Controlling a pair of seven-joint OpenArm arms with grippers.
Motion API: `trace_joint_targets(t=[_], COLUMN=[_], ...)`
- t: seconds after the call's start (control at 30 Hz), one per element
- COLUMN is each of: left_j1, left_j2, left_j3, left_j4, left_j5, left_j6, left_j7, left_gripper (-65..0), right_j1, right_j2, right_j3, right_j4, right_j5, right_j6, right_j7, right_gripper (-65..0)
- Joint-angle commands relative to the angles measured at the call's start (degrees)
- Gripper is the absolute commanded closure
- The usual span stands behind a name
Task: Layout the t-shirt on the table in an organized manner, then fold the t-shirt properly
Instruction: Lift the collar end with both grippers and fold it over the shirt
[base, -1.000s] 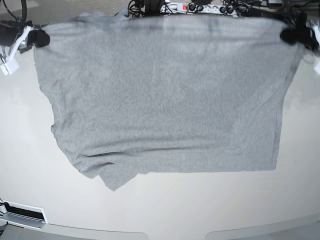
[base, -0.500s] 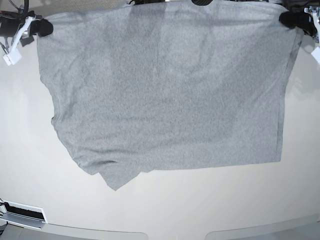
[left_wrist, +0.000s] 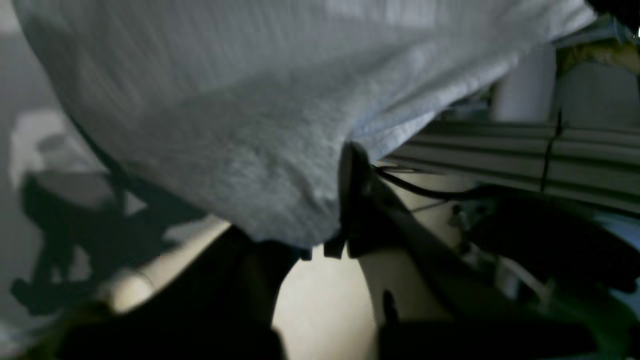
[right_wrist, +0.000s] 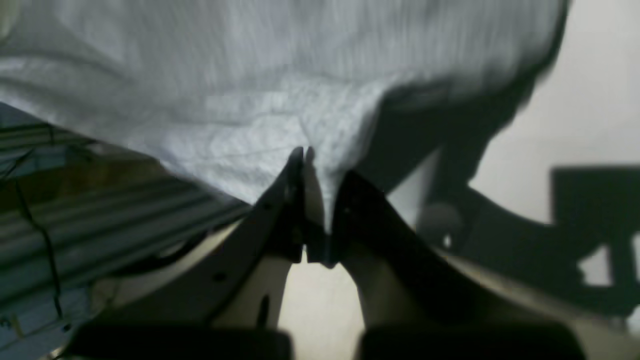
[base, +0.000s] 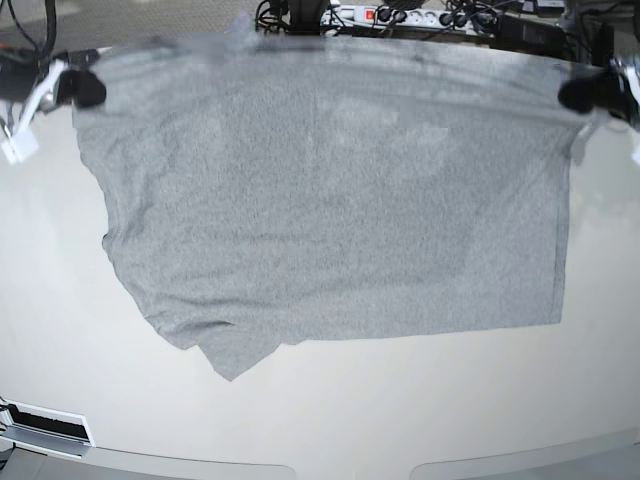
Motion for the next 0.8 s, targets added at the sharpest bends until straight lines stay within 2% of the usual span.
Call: trace_joint_targets(t=[0.0, 0.2, 0.3, 0.4, 0.57, 0.77], left_j1=[-0.6, -3.3, -3.5, -3.5, -3.5, -3.7], left_j2=[-1.4, -1.4, -1.4, -1.4, -1.4, -1.4], left_j3=[-0.7, -0.7, -0.7, -0.7, -0.7, -0.7], left_j4=[0.5, 0.5, 0.5, 0.5, -1.2, -2.1], left_j5=[-0.9, 3.8, 6.4, 11.8, 14.3, 14.6], left_j6=[-0.3, -0.3, -0.3, -0.3, -0.3, -0.3], left_j7=[-0.5, -2.8, -5.2, -7.8, -14.7, -15.1], left_gripper=[0.0, 0.0, 0.0, 0.0, 0.0, 0.0], right_j1=[0.2, 4.9, 6.1, 6.2, 6.5, 6.5], right_j2=[1.1, -0.9, -1.4, -1.4, -1.6, -1.6], right_j3=[0.5, 0.5, 0.4, 0.3, 0.2, 0.2], right_j4=[0.9, 0.9, 0.9, 0.8, 0.8, 0.8], right_j5=[0.6, -2.4, -7.1, -12.2, -12.5, -12.5], right_j6=[0.3, 0.3, 0.3, 0.3, 0.3, 0.3], right_j7=[0.5, 0.9, 4.8, 9.5, 10.7, 11.6], right_gripper=[0.0, 0.0, 0.0, 0.0, 0.0, 0.0])
